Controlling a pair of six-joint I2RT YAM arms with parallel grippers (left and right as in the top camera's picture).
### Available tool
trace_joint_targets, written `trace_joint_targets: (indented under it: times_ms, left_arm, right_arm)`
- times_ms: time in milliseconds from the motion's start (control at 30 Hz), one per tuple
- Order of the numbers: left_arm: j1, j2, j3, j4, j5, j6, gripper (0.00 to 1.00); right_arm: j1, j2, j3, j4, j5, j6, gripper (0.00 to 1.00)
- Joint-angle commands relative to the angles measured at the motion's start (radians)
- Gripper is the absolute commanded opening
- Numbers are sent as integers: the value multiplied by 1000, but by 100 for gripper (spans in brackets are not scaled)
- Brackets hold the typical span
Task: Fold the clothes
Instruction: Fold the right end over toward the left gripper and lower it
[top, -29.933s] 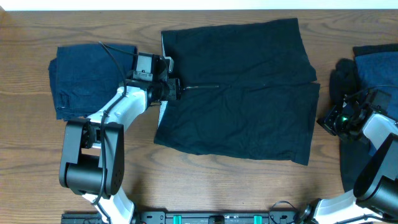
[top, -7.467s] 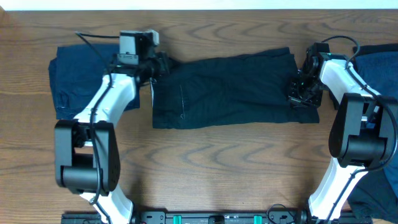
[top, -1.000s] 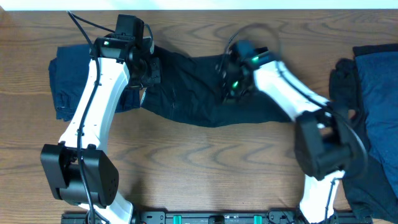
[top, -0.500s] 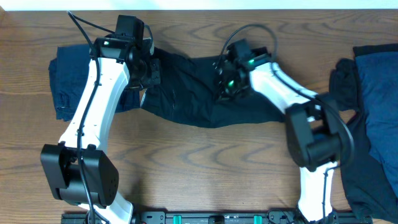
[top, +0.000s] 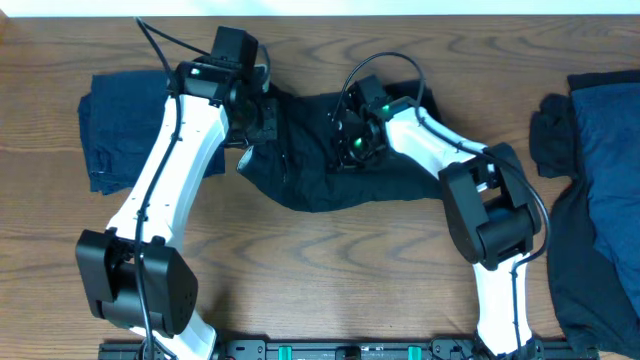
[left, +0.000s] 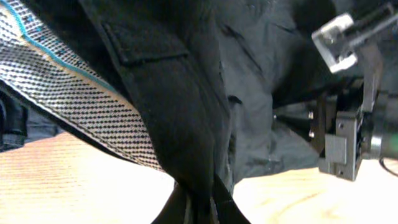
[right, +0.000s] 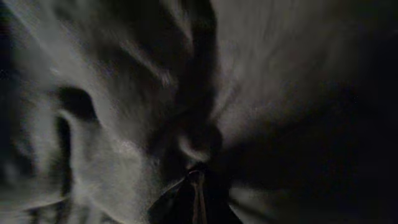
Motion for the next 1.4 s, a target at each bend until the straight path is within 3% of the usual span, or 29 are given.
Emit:
trace_joint_targets:
  times_ms: [0,200,500,1067,1367]
  left_arm:
    - [-3,-32,91,-26,19,-11,6]
    - [-13,-32,209,-87,26,-11,6]
    - [-57,-16,211,-77,25,-11,6]
    - [-64,8,210,-89,12,-6,6]
    - [-64,9,210,-117,-18,9,6]
  right_arm:
    - [-53,3,71,0,-75,-2,1]
    - [-100,2,108,47,-81,-2,1]
    - [-58,6,93,250,18,56,1]
    - [100,12,65,348,387,79,1]
    - [50,31,65,398,380,66,1]
